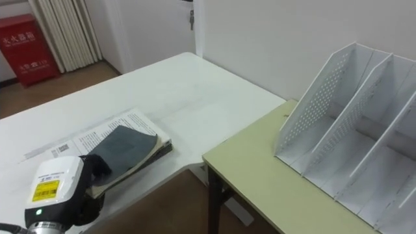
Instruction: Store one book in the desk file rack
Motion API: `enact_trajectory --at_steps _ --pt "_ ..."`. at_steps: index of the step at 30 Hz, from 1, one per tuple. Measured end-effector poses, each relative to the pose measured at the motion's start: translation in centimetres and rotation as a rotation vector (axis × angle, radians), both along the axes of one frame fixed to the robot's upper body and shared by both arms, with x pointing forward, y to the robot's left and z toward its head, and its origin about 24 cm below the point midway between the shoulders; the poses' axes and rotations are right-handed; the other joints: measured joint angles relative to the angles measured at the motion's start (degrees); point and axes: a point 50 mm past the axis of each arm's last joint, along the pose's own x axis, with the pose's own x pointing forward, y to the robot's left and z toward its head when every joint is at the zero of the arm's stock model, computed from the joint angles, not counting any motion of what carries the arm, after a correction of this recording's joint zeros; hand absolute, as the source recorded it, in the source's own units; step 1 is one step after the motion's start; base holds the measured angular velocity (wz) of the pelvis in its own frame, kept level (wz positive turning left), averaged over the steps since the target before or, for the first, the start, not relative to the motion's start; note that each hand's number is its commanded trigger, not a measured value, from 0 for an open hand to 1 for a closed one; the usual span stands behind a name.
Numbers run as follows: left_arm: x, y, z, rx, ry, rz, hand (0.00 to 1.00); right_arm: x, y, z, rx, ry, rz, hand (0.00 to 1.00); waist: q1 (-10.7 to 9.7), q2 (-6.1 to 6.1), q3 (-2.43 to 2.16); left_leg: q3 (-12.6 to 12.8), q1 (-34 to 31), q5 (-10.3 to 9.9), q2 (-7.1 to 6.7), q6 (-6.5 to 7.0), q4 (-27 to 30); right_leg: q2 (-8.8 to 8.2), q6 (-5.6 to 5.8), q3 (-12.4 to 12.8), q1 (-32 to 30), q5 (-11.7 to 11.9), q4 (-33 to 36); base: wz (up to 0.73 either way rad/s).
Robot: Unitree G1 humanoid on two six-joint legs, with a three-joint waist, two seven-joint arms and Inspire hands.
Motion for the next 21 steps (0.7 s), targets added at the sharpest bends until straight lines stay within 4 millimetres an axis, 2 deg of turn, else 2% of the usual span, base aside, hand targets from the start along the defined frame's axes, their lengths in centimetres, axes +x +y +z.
enact_trajectory --at_steps 5,7,8,12,13,18,21 --pt "0.1 0.2 0.4 -0.063 -0.004 0.003 1.00 0.6 0.2 0.1 0.005 -0.028 0.050 0.00 0.0 -0.01 0.06 -0.2 0.0 0.0 0.28 0.01 -0.1 0.05 0.00 0.2 -0.1 0.0 0.1 0.00" --pt "0.2 0.3 0.9 -0.151 -0.018 0.018 1.00 1.1 0.5 0.2 0.017 -0.046 0.081 0.00 0.2 0.03 0.04 -0.3 -0.5 0.0 0.30 0.01 -0.2 0.10 0.00 0.4 -0.9 0.0 0.3 -0.03" --pt "0.3 0.3 1.5 -0.203 -0.032 0.017 1.00 1.7 0.8 0.4 0.024 -0.063 0.133 0.00 0.3 -0.02 0.24 -0.3 -0.9 0.0 0.33 0.01 -0.1 0.18 -0.03 0.5 -1.3 0.1 0.3 -0.03" --pt "0.6 -0.8 3.2 -0.387 -0.076 -0.059 1.00 3.3 2.1 0.9 0.047 -0.139 0.284 0.00 1.2 0.19 0.37 0.0 -2.0 0.0 0.37 0.01 0.6 0.14 -0.07 0.6 -2.1 0.2 1.0 -0.03" --pt "0.6 -1.0 3.6 -0.459 -0.090 -0.083 1.00 3.7 2.5 1.1 0.059 -0.164 0.325 0.00 1.4 0.00 0.53 -0.1 -2.0 0.0 0.40 0.01 0.8 0.09 -0.09 0.7 -2.1 0.2 1.1 -0.08" --pt "0.6 -1.6 4.1 -0.625 -0.093 -0.141 1.00 5.3 3.7 2.1 0.081 -0.260 0.466 0.00 1.5 -0.13 0.67 -0.2 -2.4 0.0 0.46 0.00 0.9 0.14 -0.11 0.7 -2.7 0.2 1.1 -0.01" --pt "0.8 -2.0 5.1 -0.743 -0.111 -0.193 1.00 5.7 4.3 2.4 0.101 -0.290 0.518 0.00 1.6 -0.02 0.76 -0.2 -2.6 0.0 0.48 0.00 1.1 0.08 -0.19 0.7 -3.1 0.3 1.4 0.00"
